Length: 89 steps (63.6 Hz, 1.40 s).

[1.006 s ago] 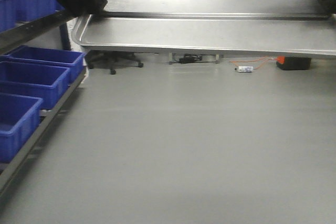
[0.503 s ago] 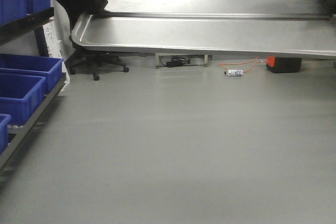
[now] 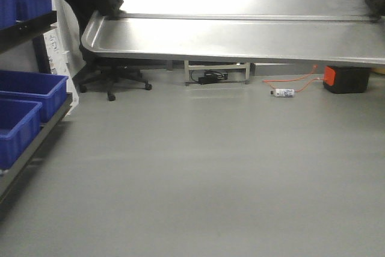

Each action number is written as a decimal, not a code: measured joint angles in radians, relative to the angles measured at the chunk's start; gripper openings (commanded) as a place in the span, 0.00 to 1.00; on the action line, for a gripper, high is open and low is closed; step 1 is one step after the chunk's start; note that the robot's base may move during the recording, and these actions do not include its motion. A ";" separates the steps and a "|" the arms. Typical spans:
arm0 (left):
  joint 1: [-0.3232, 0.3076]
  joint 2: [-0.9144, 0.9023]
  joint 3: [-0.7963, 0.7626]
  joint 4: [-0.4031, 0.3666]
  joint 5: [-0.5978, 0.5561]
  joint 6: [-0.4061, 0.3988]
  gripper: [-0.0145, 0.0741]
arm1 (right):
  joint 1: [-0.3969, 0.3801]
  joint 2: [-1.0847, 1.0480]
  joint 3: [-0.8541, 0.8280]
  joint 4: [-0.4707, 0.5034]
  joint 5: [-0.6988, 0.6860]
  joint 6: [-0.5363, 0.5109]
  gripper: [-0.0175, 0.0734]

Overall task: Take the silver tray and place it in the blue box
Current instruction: 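Hold the tray in both grippers while the base turns away, then keep holding the tray while the base drives to the blue bins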

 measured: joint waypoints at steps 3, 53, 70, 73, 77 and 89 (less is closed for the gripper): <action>0.000 0.000 0.000 0.000 0.000 0.000 0.04 | 0.000 0.000 0.000 0.000 0.000 0.000 0.25; 0.000 0.000 0.000 -0.002 0.000 0.000 0.05 | 0.000 0.000 0.000 0.000 0.000 0.000 0.25; 0.000 0.000 0.000 -0.002 0.000 0.000 0.05 | 0.000 0.000 0.000 0.000 0.000 0.000 0.25; 0.000 0.000 0.000 -0.002 0.000 0.000 0.05 | 0.000 0.000 0.000 0.000 0.000 0.000 0.25; 0.000 0.000 0.000 -0.002 0.000 0.000 0.05 | 0.000 0.000 0.000 0.000 0.000 0.000 0.25; 0.000 0.000 0.000 -0.002 0.000 0.000 0.05 | 0.000 0.000 0.000 0.000 0.000 0.000 0.25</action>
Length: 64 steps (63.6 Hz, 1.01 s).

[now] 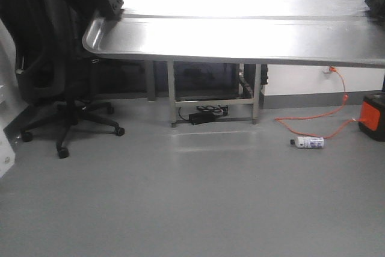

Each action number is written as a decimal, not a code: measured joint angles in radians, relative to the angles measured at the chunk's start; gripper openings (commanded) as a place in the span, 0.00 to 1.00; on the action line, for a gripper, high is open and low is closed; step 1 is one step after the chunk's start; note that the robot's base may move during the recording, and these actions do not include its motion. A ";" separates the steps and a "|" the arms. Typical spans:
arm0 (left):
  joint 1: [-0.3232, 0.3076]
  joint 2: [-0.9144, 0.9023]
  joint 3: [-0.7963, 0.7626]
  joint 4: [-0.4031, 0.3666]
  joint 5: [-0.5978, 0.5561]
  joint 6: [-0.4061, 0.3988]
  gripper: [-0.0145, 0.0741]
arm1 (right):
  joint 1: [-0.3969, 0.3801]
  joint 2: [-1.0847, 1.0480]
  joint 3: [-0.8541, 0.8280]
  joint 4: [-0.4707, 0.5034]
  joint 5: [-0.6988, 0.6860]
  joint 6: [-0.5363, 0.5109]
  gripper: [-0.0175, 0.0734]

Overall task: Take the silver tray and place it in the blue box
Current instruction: 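Keep holding the tray while the base drives to the blue bins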

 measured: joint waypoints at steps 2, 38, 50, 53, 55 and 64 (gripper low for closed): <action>0.000 0.000 0.000 -0.001 0.000 0.000 0.05 | 0.000 0.000 0.000 0.000 0.000 0.000 0.25; 0.000 0.032 0.000 -0.001 -0.010 0.000 0.05 | 0.000 0.000 0.000 -0.006 0.004 0.000 0.25; 0.000 0.073 0.000 -0.002 -0.018 -0.006 0.05 | 0.000 0.000 0.000 -0.007 0.014 0.000 0.25; 0.000 0.085 0.000 -0.002 -0.021 -0.008 0.05 | 0.000 0.000 0.000 -0.007 0.016 0.000 0.25; 0.000 0.092 0.000 -0.002 -0.022 -0.009 0.05 | 0.000 0.000 0.000 -0.007 0.018 0.000 0.25; 0.000 0.136 0.000 -0.007 -0.034 -0.013 0.05 | 0.000 0.000 0.000 -0.008 0.022 0.000 0.25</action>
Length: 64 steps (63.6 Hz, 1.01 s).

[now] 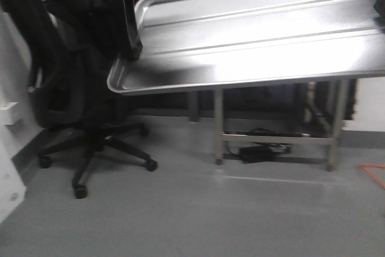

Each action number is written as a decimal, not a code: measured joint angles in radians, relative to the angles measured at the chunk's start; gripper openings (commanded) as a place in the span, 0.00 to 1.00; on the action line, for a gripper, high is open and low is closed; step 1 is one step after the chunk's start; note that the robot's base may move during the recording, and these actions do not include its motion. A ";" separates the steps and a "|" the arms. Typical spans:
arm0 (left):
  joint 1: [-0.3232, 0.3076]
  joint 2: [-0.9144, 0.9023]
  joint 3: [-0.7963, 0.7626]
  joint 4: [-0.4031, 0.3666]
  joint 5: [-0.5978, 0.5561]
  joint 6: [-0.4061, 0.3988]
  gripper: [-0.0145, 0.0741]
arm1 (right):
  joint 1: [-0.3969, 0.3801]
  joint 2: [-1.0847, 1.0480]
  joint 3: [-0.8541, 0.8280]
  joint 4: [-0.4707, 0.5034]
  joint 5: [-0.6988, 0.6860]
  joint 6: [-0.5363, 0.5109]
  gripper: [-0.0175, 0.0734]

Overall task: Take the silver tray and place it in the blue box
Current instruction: 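Keep holding the tray while the base drives to the blue bins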

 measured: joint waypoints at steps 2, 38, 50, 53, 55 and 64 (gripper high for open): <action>0.000 0.012 0.000 0.000 -0.002 0.000 0.05 | 0.000 0.002 0.000 0.000 0.000 0.000 0.25; 0.002 0.110 -0.081 -0.002 0.063 -0.052 0.05 | 0.000 0.006 0.002 -0.012 -0.007 0.002 0.25; 0.002 0.057 -0.101 0.030 0.093 -0.056 0.05 | 0.000 0.006 0.002 -0.014 -0.022 0.004 0.25; 0.002 0.041 -0.102 0.035 0.098 -0.056 0.05 | 0.000 0.006 0.002 -0.014 -0.024 0.004 0.25; 0.002 0.031 -0.103 0.037 0.102 -0.058 0.05 | 0.000 0.006 0.002 -0.014 -0.026 0.004 0.25; 0.002 -0.017 -0.103 0.053 0.117 -0.085 0.05 | 0.000 0.006 0.002 -0.014 -0.044 0.004 0.25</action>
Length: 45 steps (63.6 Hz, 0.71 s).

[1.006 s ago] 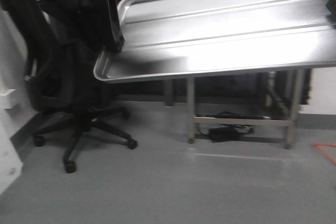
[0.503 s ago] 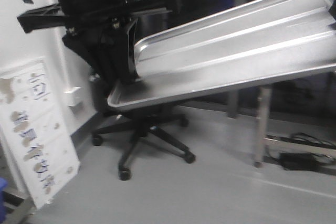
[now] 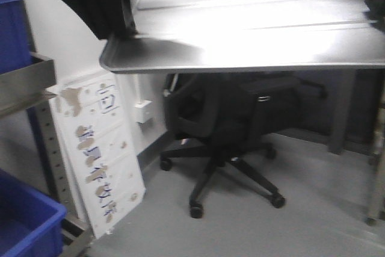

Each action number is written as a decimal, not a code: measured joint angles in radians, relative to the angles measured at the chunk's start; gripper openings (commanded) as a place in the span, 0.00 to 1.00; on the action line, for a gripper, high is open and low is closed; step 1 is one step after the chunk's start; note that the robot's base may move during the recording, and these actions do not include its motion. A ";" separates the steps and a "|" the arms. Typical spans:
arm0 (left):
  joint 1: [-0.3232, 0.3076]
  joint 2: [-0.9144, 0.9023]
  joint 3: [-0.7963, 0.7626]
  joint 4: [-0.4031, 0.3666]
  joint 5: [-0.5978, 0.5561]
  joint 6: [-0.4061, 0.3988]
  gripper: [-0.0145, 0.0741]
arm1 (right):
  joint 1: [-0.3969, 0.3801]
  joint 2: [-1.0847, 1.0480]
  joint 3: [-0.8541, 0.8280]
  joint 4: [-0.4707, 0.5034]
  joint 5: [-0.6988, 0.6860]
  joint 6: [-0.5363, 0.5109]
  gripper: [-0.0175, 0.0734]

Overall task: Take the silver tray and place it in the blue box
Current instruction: 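Keep holding the tray while the base drives to the blue bins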

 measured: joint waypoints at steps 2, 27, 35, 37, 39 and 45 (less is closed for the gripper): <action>0.000 -0.008 0.000 0.005 0.002 -0.007 0.05 | 0.000 0.000 0.000 0.002 -0.002 0.000 0.25; -0.002 -0.056 0.000 0.022 0.015 -0.034 0.05 | 0.000 0.000 -0.002 0.013 -0.021 0.000 0.25; -0.002 -0.056 0.000 0.024 0.015 -0.052 0.05 | 0.000 0.000 -0.002 0.013 -0.021 0.000 0.25; -0.002 -0.056 0.000 0.026 0.015 -0.056 0.05 | 0.000 0.000 -0.002 0.013 -0.021 0.000 0.25; -0.002 -0.056 0.000 0.029 0.015 -0.058 0.05 | 0.000 0.000 -0.002 0.013 -0.023 0.000 0.25; -0.002 -0.056 0.000 0.035 0.015 -0.062 0.05 | 0.000 0.000 -0.002 0.016 -0.026 0.000 0.25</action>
